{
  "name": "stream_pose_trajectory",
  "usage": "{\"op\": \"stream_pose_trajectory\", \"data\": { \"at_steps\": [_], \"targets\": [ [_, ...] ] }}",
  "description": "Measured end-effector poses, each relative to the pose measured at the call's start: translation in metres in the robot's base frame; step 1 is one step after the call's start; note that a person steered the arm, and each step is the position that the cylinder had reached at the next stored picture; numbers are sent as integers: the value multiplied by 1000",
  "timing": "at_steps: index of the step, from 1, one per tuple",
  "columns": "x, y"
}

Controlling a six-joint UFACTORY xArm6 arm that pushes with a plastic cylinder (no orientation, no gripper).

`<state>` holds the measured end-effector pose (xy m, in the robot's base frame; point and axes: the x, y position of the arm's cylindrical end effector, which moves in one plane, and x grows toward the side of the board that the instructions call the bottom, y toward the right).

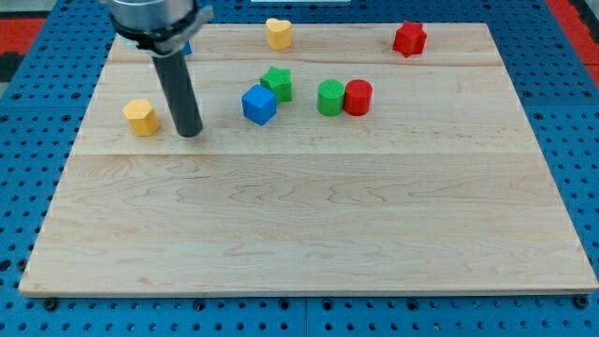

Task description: Push the green star below the red star

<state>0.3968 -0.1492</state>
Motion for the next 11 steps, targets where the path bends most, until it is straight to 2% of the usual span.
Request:
{"op": "stream_pose_trajectory", "data": {
  "at_steps": [1, 2, 3, 4, 5, 6, 7, 8, 9, 11],
  "targets": [
    [-22, -2],
    [-48, 33],
    [-57, 93],
    [-70, 99],
    [-83, 133],
    [-93, 141],
    [-110, 126],
    [-99, 213],
    [-96, 266],
    [-62, 287]
  ]
}}
